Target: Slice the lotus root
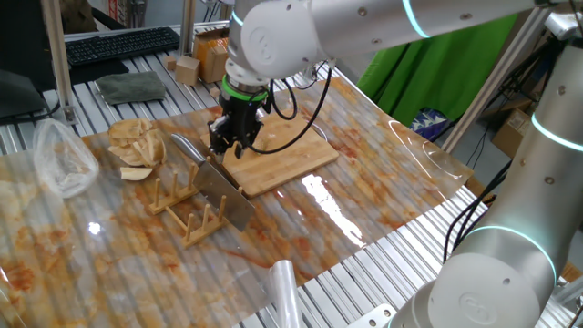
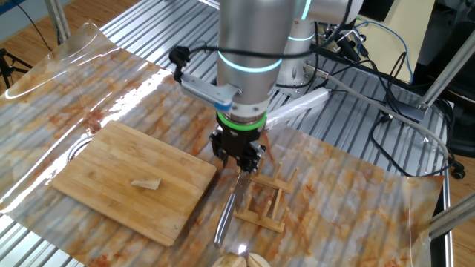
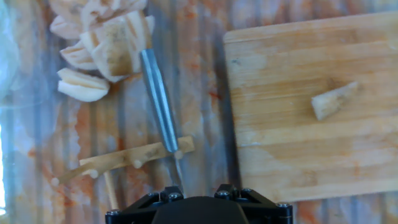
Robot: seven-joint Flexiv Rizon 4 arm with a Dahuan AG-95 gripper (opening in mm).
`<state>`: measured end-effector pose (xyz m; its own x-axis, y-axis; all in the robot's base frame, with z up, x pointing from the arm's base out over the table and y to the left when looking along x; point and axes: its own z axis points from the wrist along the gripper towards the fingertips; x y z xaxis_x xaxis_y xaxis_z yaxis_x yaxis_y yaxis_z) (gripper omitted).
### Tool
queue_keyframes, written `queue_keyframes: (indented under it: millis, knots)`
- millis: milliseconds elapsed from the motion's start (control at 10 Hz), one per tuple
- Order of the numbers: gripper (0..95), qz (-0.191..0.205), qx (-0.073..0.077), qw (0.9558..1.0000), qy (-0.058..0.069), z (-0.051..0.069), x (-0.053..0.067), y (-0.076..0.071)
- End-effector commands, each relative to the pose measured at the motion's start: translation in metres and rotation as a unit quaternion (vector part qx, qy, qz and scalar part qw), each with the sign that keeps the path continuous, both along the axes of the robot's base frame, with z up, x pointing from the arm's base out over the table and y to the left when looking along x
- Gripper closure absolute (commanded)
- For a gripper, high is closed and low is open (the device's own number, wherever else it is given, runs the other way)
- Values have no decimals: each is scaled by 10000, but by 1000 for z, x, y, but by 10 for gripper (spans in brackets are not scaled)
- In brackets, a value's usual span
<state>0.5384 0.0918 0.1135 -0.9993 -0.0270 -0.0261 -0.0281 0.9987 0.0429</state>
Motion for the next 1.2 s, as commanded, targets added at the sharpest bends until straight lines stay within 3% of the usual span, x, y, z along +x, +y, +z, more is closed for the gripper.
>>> queue_keyframes:
  millis: [100,900,1200]
  knots:
    - [570,22,-12,10000,-2,-3,2,4]
    - [570,5,0,10000,7,-26,7,9]
    - [570,-4,31,10000,10,-25,8,9]
